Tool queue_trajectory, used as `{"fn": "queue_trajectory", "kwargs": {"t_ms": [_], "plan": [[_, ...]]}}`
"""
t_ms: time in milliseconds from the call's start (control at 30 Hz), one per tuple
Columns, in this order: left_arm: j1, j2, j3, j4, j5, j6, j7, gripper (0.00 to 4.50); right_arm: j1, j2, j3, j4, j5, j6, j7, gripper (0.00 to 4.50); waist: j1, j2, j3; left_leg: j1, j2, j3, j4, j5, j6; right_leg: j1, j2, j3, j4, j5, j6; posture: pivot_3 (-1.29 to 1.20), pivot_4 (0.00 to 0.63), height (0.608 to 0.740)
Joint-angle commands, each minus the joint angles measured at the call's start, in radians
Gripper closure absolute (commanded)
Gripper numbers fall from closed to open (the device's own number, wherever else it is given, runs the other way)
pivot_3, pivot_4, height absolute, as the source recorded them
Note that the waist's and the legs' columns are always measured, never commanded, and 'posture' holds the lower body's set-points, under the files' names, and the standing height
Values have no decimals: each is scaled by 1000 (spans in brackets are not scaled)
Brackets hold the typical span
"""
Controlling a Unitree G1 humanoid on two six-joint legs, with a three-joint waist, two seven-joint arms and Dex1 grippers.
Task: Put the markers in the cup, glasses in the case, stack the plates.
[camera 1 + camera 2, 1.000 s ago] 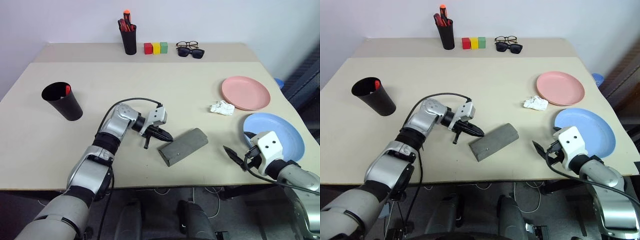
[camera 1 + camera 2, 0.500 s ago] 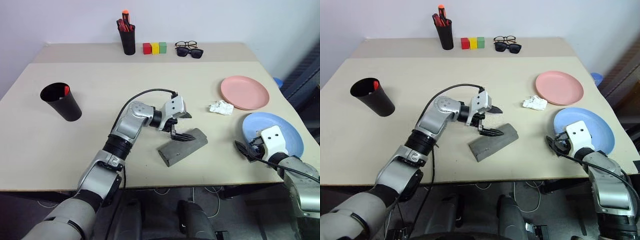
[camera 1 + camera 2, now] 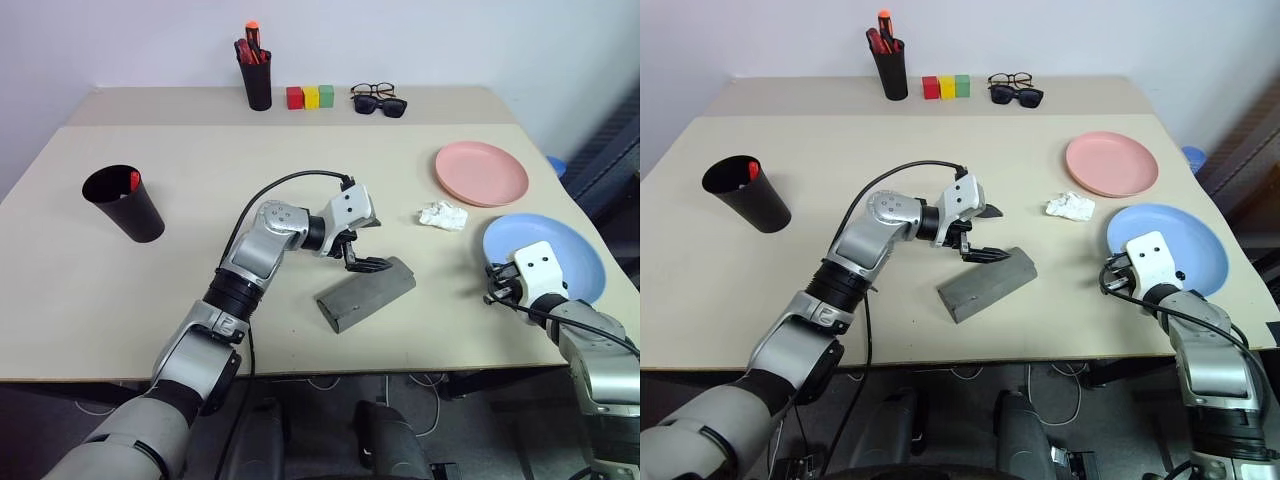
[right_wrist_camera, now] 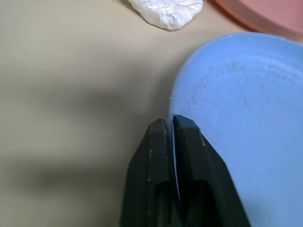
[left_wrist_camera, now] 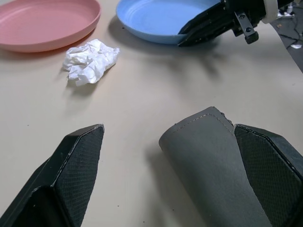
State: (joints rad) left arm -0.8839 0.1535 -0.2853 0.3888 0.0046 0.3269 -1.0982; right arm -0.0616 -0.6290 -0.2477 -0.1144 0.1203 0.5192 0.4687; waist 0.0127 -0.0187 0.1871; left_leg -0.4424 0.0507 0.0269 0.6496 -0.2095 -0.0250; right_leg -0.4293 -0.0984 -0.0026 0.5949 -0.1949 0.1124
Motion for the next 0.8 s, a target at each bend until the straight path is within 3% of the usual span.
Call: {"fn": "queue_trajectory", "kwargs": {"t_ms": [33, 200, 400, 533, 800], "plan": [[-1, -1, -4, -44, -23, 4, 14, 0, -9, -13, -9, -38, -33, 40, -51, 4427, 0, 0, 0, 0, 0, 0, 0, 0, 0, 0, 0, 0, 0, 0, 0, 0, 150, 740], [17, 8, -10, -66, -32, 6, 29, 0, -65, -27, -29, -81, -73, 79, -126, 4427, 0, 0, 0, 0, 0, 0, 0, 0, 0, 0, 0, 0, 0, 0, 0, 0, 150, 740], [37, 14, -12, -95, -41, 28, 52, 0, -291, -79, 43, 69, -136, -30, -129, 4427, -9, 3, 0, 0, 0, 0, 0, 0, 0, -1, 0, 0, 0, 0, 0, 0, 150, 740], [49, 19, -10, -120, -46, 46, 75, 0, -508, -77, 124, 345, -171, -185, -103, 4427, -13, 3, 0, 0, 0, 0, -1, 0, 0, -1, 1, 0, 0, 0, 0, 0, 150, 740], [102, 60, 12, -227, -63, 125, 141, 0, -968, 9, 248, 1143, -243, -633, -74, 4427, -32, 5, 1, 0, 0, 0, -3, 0, 0, -1, 1, 0, 0, 1, 4, 0, 150, 740]]}}
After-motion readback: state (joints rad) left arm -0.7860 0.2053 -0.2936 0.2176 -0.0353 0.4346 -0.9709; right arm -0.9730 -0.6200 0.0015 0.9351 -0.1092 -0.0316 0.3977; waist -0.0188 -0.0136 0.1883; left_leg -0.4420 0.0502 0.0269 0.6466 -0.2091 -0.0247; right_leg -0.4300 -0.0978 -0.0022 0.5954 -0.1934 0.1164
